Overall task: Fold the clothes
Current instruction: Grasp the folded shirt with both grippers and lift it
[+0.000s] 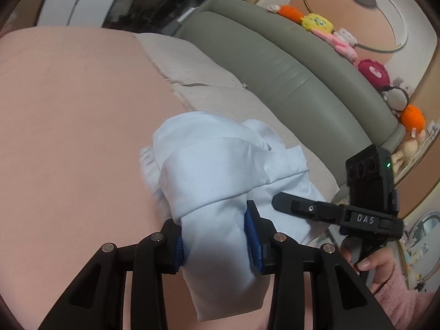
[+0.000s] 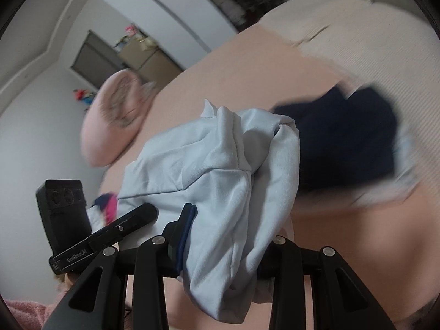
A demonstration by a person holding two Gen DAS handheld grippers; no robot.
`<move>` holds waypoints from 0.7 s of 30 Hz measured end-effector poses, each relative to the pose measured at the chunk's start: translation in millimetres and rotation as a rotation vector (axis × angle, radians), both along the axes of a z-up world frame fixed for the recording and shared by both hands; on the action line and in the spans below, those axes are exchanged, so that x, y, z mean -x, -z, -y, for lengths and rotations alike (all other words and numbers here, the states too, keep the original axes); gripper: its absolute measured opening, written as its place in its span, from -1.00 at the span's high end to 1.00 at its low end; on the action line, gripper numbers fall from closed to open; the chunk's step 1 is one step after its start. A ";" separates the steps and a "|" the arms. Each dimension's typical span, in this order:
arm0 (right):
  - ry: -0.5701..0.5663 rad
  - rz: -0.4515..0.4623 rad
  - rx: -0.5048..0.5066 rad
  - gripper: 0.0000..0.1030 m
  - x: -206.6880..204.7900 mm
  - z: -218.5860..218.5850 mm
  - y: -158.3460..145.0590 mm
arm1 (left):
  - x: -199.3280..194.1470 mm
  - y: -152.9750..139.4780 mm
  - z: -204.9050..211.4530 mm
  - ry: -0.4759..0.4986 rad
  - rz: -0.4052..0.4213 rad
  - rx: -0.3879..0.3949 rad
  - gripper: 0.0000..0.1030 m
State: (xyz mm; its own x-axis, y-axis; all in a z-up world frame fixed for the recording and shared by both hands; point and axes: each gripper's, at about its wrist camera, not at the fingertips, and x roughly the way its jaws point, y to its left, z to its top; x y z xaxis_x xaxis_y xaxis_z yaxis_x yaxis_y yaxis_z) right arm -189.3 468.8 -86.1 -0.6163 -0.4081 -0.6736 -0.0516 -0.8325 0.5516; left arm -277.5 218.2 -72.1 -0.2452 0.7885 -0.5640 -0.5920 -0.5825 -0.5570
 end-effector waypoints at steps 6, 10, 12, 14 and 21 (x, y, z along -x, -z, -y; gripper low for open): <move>0.035 0.009 -0.057 0.31 29.9 -74.7 -5.0 | 33.7 13.7 -62.3 0.007 0.024 -0.010 0.33; 0.029 0.016 -0.064 0.30 47.4 -99.6 8.7 | 41.1 36.0 -74.9 0.004 0.057 0.017 0.30; 0.016 0.027 -0.066 0.30 55.2 -104.1 23.3 | 46.6 54.5 -82.5 0.002 0.076 0.065 0.22; 0.006 0.040 -0.063 0.27 60.2 -110.5 42.2 | 51.7 72.0 -89.3 0.001 0.095 0.108 0.02; -0.009 -0.018 -0.061 0.26 57.2 -112.8 45.7 | 41.2 55.5 -66.5 -0.025 0.017 0.146 -0.09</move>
